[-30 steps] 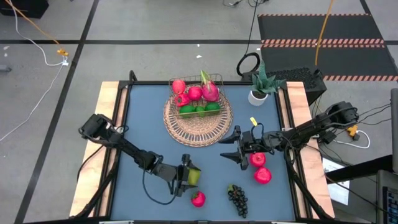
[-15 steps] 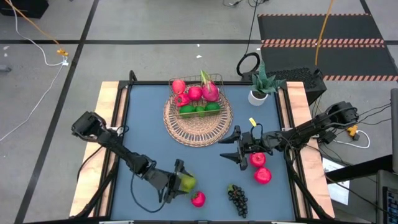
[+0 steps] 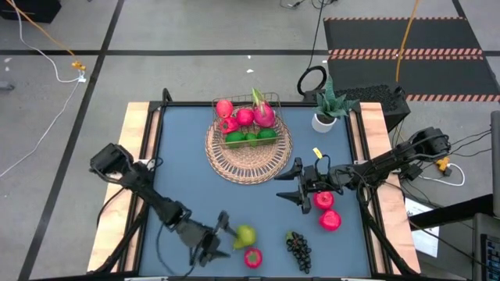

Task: Build produce basket
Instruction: Put the green pear into the gold wire basket, then put the red tomato into the gold wire basket

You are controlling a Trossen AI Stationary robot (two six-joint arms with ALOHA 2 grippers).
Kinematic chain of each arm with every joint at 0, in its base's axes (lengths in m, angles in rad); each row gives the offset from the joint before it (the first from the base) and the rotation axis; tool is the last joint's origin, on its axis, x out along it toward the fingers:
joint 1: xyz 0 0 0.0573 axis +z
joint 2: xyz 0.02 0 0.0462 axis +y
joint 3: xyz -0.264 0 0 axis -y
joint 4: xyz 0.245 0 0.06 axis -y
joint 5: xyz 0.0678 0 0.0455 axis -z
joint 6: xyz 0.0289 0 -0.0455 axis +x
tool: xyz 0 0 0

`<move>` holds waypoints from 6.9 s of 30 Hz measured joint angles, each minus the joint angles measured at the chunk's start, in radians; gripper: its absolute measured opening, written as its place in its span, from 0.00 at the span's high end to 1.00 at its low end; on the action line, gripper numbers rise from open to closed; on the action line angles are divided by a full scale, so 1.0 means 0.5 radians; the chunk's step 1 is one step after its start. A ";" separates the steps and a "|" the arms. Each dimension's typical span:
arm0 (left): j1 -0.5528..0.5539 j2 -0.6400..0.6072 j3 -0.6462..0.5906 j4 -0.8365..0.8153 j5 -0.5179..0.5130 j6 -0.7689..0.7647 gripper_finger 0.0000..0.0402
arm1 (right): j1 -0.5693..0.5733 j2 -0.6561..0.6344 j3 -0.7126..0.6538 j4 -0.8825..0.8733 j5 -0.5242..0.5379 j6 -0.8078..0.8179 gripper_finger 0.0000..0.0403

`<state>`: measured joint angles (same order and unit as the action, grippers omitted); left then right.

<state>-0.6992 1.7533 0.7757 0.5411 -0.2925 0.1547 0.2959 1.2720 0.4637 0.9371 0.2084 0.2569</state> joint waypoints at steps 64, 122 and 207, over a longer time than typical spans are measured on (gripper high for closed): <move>0.492 0.346 0.569 -1.064 0.288 -0.663 0.28 | -0.067 -0.001 -0.002 0.024 -0.153 0.029 0.34; 1.651 -0.417 0.563 -0.925 0.943 0.188 0.12 | -0.346 -0.203 -0.087 -0.491 0.090 0.091 0.34; 2.275 -0.634 0.562 -2.194 0.303 -0.171 0.25 | -0.240 -0.303 -0.085 -0.326 0.098 0.318 0.34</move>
<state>0.4385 1.4364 1.0568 -0.5557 -0.1409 0.0694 0.1761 1.1206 0.4210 0.7738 0.2573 0.4157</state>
